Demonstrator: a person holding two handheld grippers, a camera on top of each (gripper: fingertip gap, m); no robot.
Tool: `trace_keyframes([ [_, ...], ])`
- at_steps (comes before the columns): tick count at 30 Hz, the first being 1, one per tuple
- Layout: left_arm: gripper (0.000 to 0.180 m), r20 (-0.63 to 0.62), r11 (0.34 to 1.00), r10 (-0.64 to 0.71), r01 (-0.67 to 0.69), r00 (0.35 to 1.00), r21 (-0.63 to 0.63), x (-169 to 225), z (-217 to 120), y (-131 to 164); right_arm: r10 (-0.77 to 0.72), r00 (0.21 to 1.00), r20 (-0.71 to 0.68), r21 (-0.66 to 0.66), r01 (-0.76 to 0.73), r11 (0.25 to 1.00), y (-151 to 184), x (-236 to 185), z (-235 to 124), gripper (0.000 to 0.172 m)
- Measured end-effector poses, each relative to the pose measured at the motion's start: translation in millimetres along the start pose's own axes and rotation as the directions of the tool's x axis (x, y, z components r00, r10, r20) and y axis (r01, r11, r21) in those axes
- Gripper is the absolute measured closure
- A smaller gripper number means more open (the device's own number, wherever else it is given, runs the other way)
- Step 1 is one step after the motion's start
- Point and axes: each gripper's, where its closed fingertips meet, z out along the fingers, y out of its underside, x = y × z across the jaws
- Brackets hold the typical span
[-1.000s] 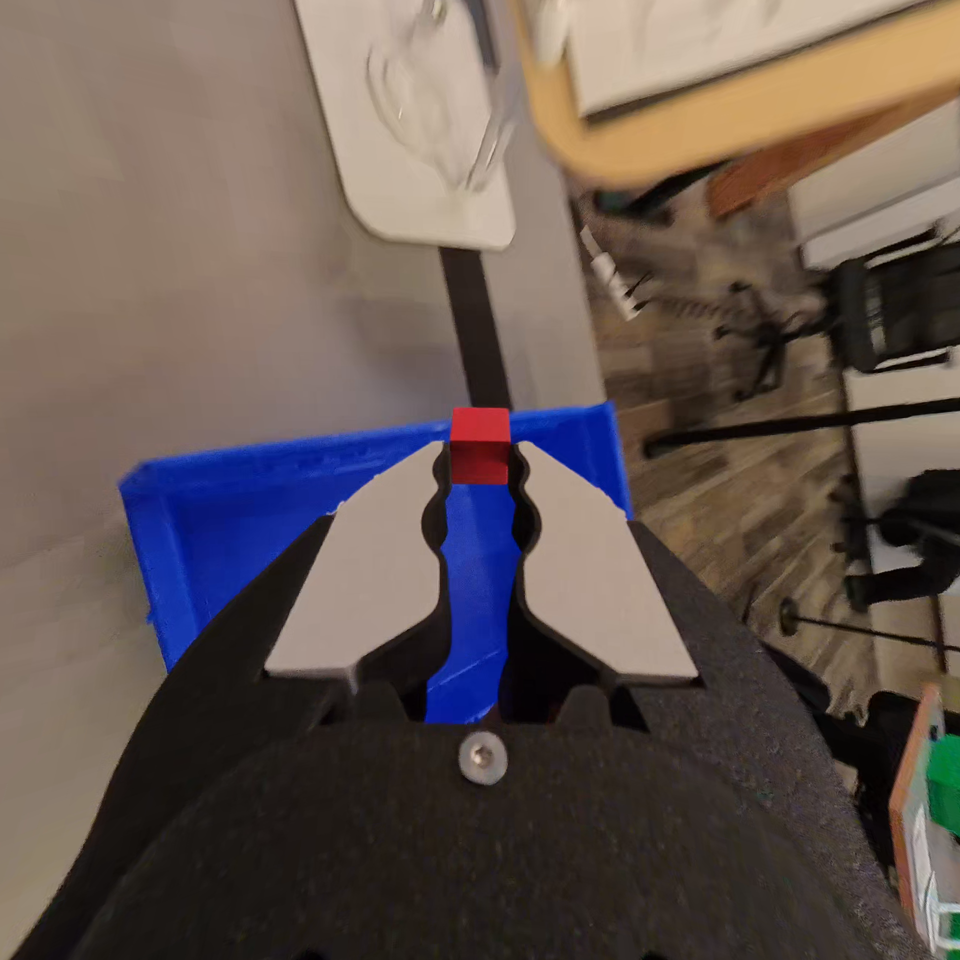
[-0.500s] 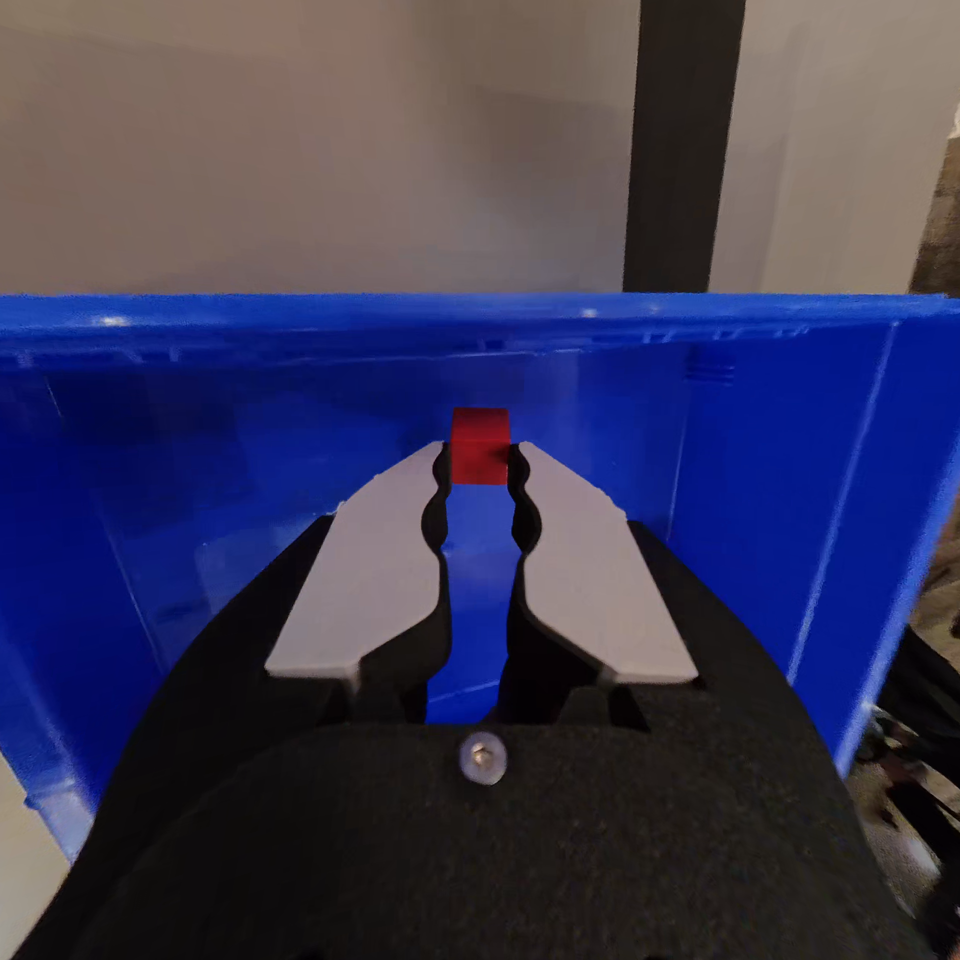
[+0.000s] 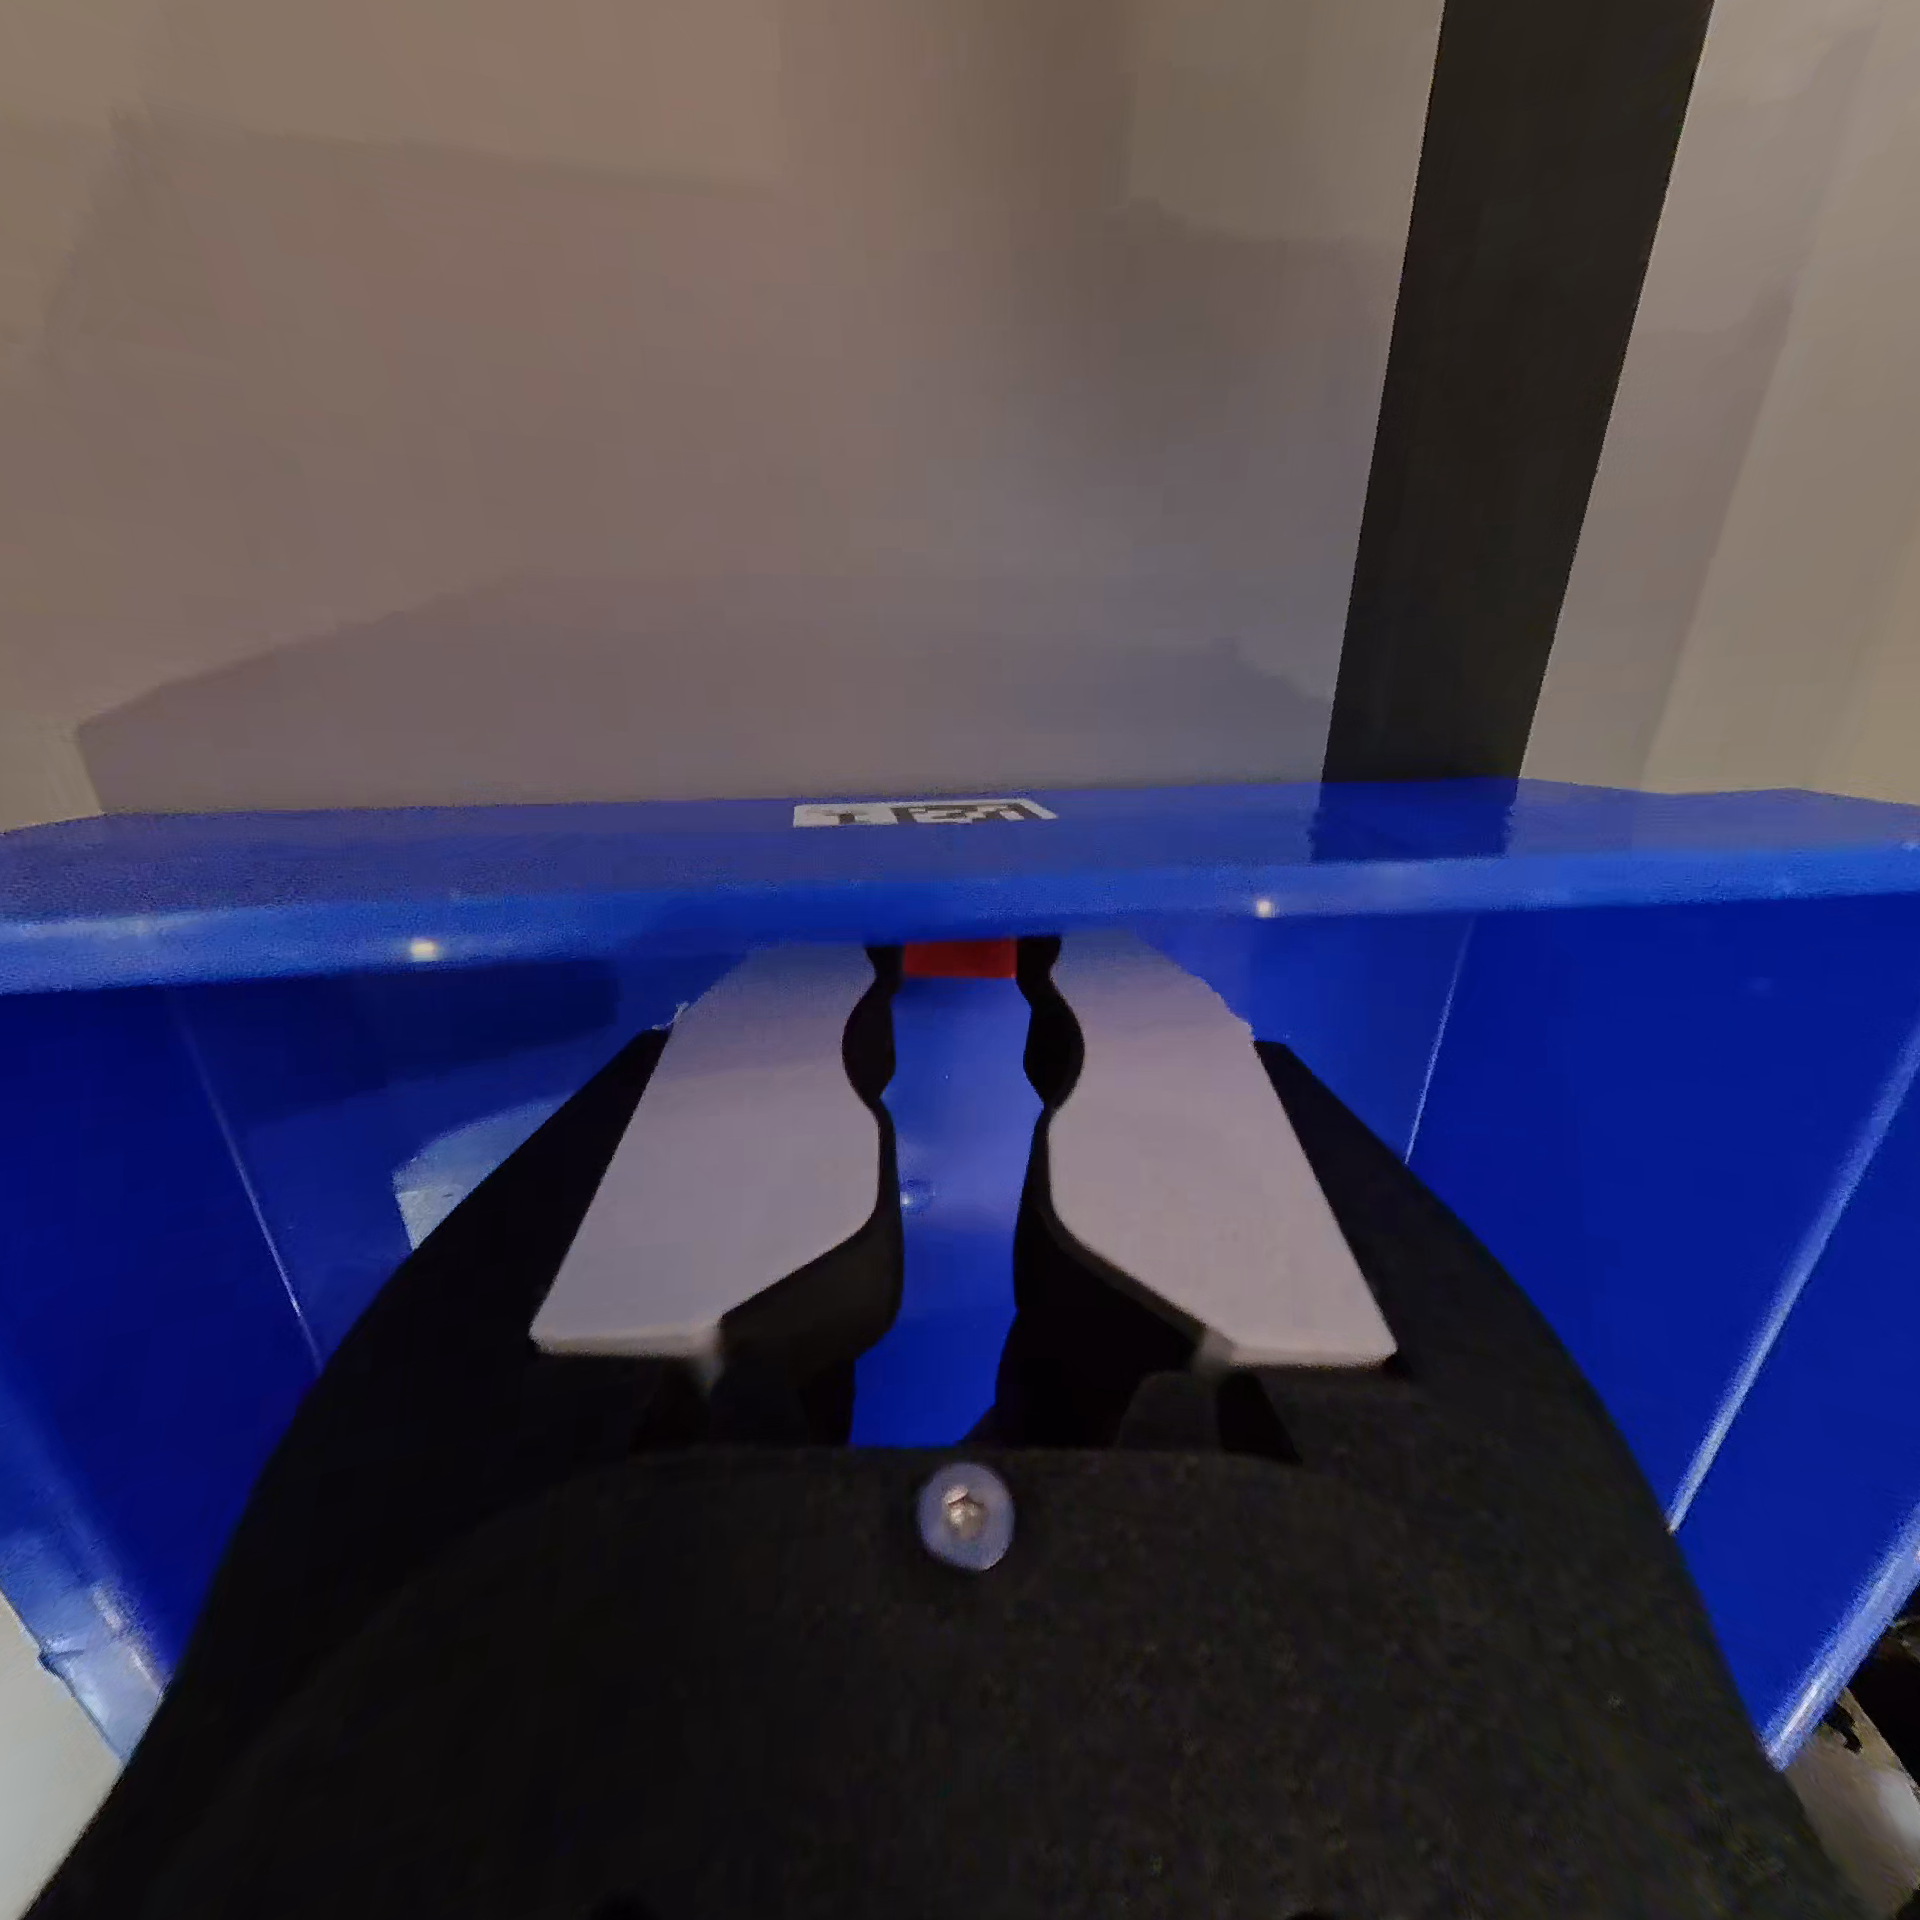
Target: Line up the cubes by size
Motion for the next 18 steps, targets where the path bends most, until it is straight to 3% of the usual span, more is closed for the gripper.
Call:
trace_keyframes([
  [8,0.18,-0.011,1.0,0.004,-0.004,1.0,-0.016,1.9,1.1,2.7,0.0,1.0,0.007,-0.008,0.0,1.0,-0.9,1.6,1.7,0.15],
  [12,0.18,-0.014,1.0,0.008,-0.008,1.0,-0.025,2.5,0.4,3.2,0.007,1.0,-0.022,0.01,-0.006,1.0,-0.8,3.2,-6.4,0.136],
  [15,0.18,-0.01,1.0,0.008,-0.008,1.0,-0.026,1.9,-1.4,2.8,0.04,0.992,-0.117,0.053,-0.034,0.998,-4.2,9.8,-33.6,0.133],
  [18,0.18,0.001,0.999,0.009,-0.009,1.0,-0.041,0.6,-2.8,4.4,0.084,0.943,-0.321,0.071,-0.064,0.995,-7.6,22.1,-78.5,0.135],
])
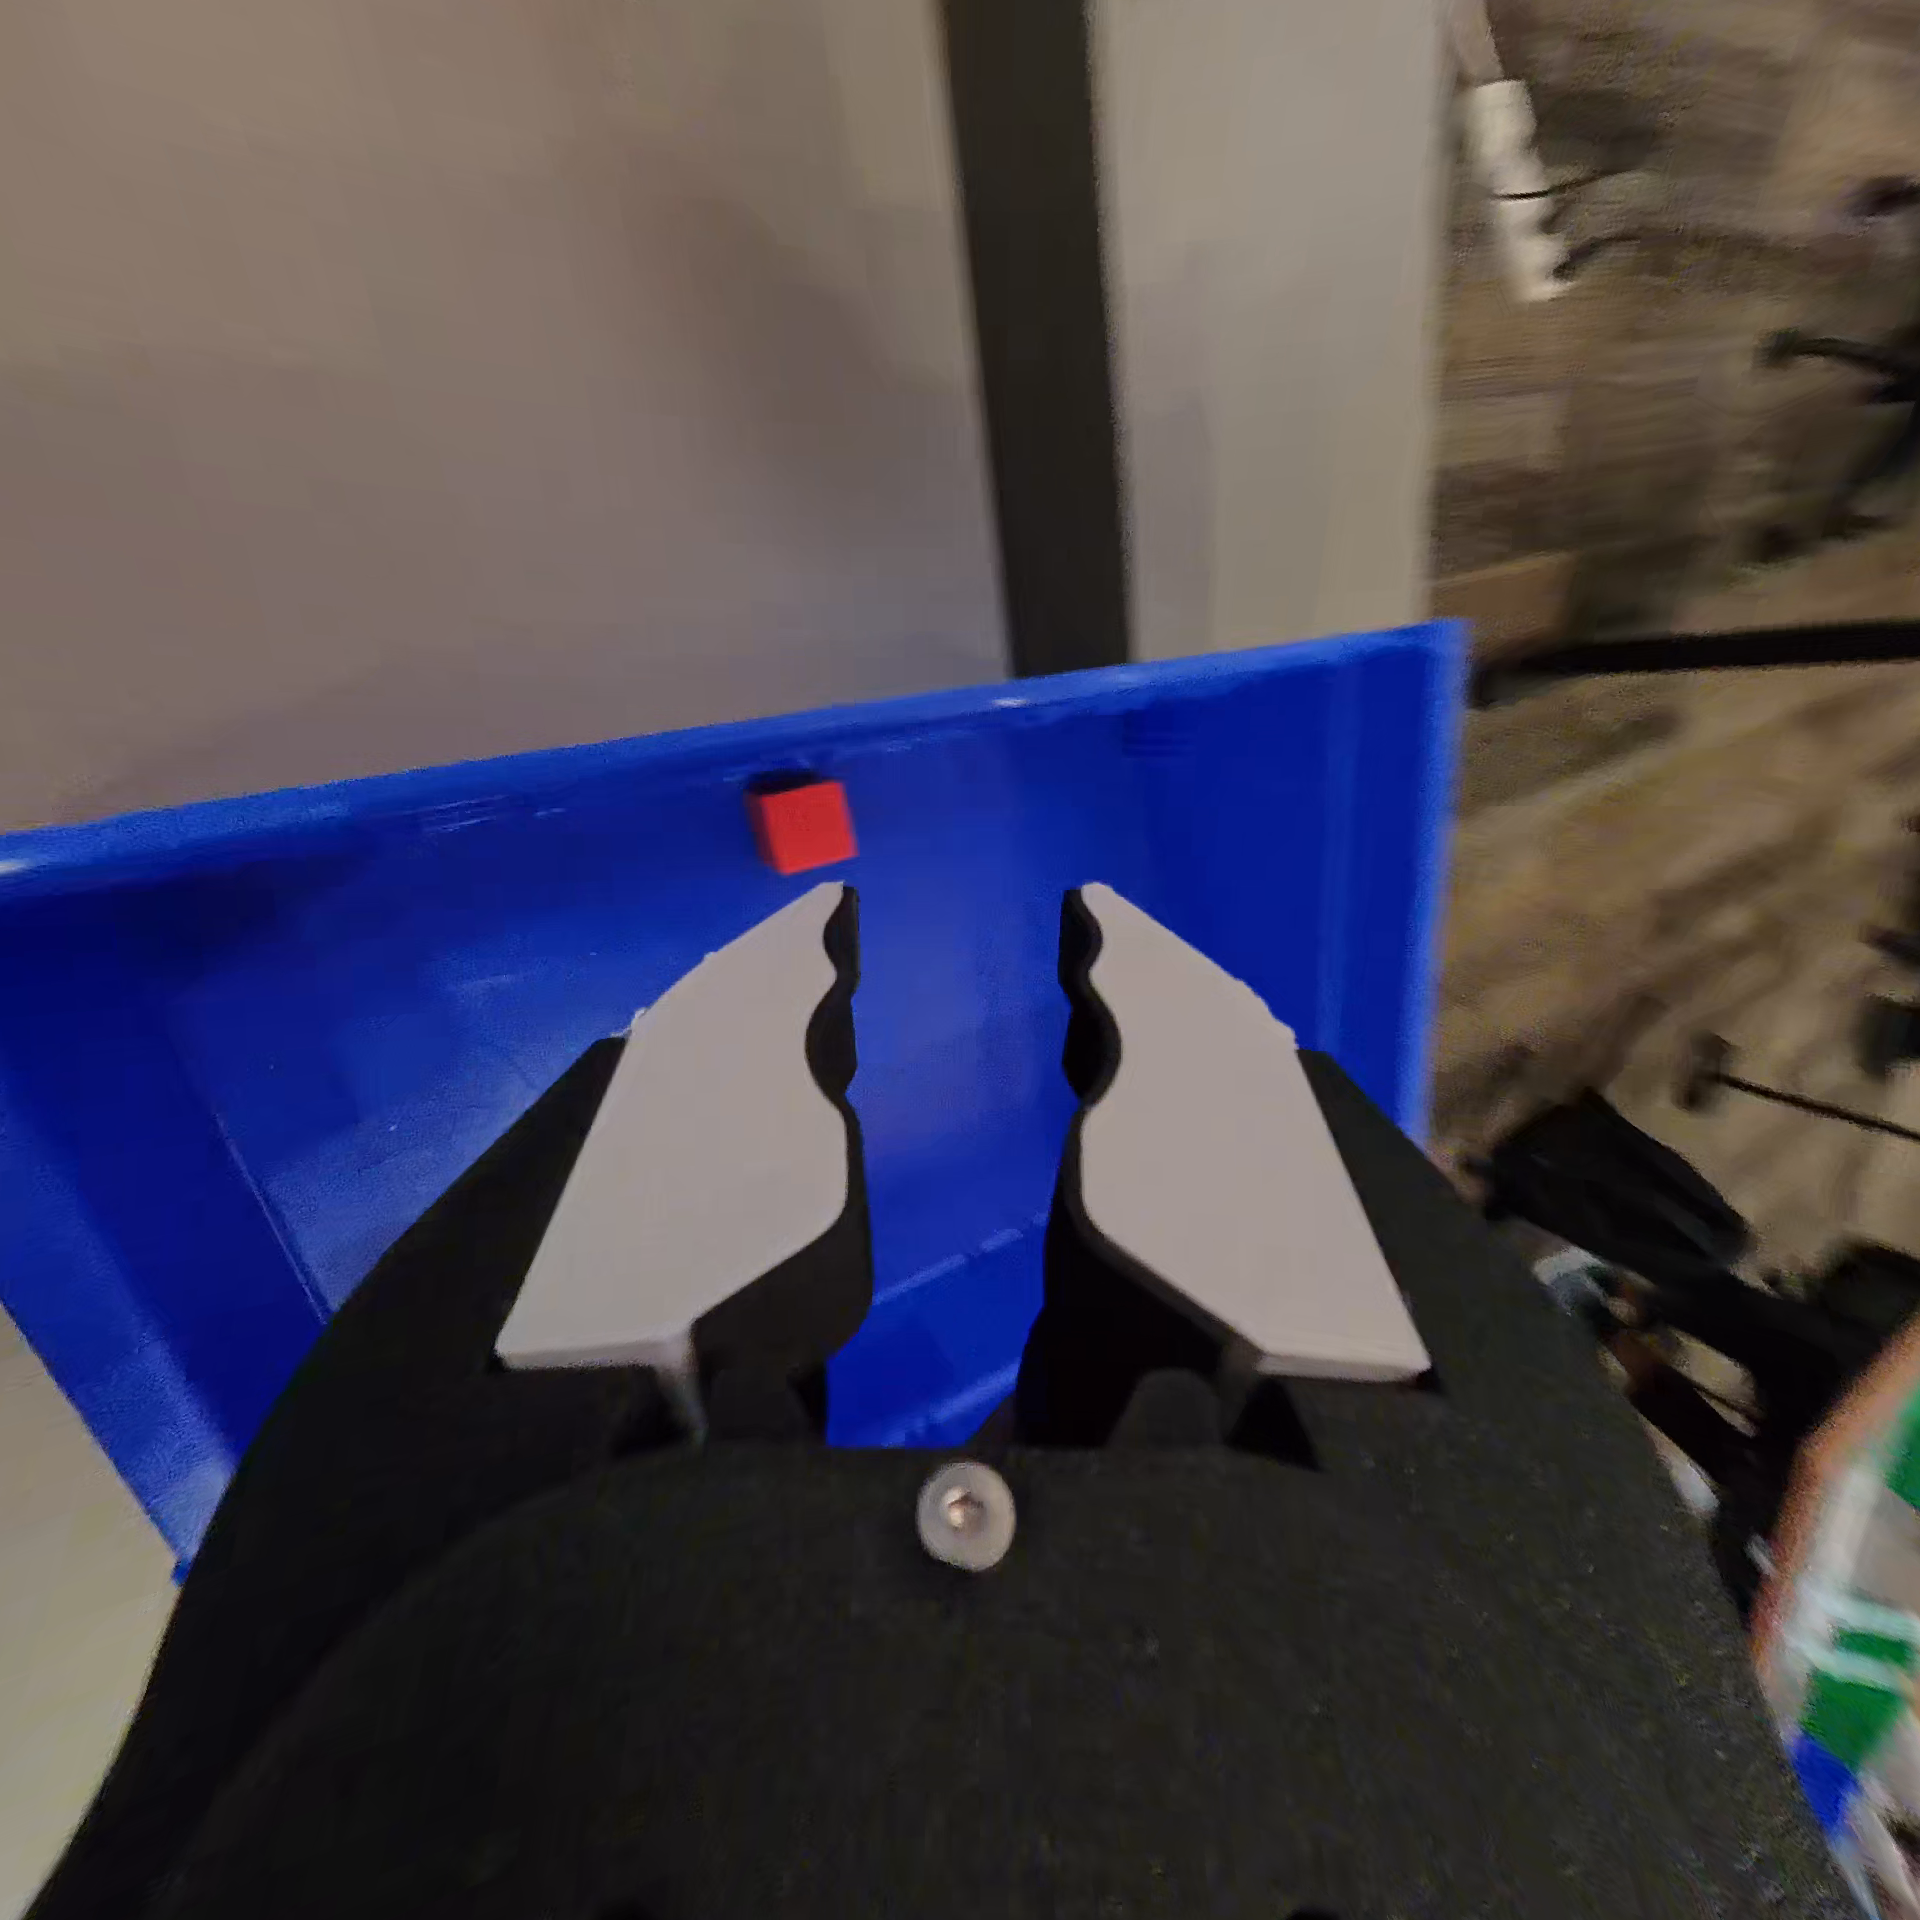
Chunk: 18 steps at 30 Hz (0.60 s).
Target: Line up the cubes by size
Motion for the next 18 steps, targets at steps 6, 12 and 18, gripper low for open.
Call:
trace_keyframes([
  [6,0.18,0.036,0.997,0.027,-0.025,0.999,-0.068,-3.6,-4.8,5.4,0.1,0.934,-0.342,0.202,-0.031,0.979,-62.2,4.8,-109.7,0.139],
  [12,0.18,0.104,0.994,0.057,-0.046,0.993,-0.099,-12.1,-26.7,0.4,0.08,0.939,-0.333,0.532,0.118,0.839,-185.0,-58.6,-175.4,0.142],
  [18,0.18,0.145,0.994,0.052,-0.038,0.988,-0.099,-17.1,-47.7,-3.2,0.024,0.959,-0.284,0.671,0.18,0.719,-269.9,-91.3,-190.5,0.141],
])
